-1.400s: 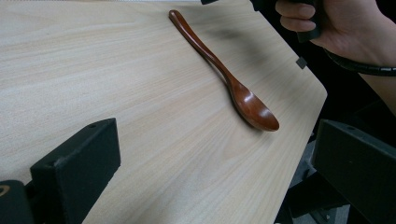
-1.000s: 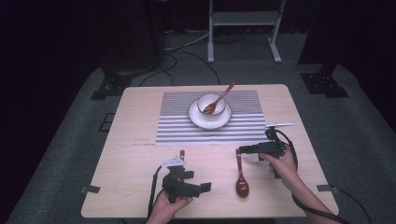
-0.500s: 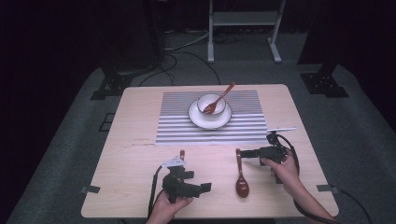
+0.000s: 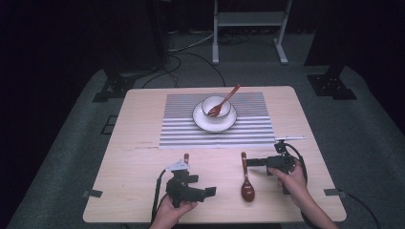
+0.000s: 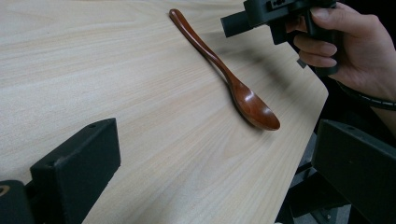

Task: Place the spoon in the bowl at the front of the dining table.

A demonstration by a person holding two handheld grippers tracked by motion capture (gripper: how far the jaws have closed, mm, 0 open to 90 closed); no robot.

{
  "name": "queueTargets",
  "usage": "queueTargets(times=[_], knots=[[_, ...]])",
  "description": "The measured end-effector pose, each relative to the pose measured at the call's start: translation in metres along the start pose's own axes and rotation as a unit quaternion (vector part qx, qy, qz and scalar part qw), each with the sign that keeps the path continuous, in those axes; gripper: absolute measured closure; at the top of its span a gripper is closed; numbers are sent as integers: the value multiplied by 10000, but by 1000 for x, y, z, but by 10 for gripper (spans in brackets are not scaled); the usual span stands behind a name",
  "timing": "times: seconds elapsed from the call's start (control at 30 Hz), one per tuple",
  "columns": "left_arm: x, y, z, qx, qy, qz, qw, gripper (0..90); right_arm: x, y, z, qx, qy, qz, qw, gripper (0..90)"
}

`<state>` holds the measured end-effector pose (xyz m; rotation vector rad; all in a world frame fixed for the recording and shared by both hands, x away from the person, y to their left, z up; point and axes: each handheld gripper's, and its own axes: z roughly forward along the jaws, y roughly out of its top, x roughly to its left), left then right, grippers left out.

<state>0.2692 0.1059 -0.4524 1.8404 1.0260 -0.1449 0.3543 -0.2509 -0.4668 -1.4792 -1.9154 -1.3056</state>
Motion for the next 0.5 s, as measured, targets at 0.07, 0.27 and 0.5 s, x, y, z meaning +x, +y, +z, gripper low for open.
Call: queueTargets(times=[0.07, 0.27, 0.5], knots=[[0, 0, 0, 2, -5, 8, 10000, 1, 1, -2, 0, 1, 11, -16, 10000, 380], [0, 0, 0, -1, -6, -13, 10000, 1, 3, -6, 1, -63, 80, -53, 9999, 373], [-1, 0, 1, -4, -29, -25, 10000, 1, -1, -20, -4, -401, 114, -271, 9988, 360]])
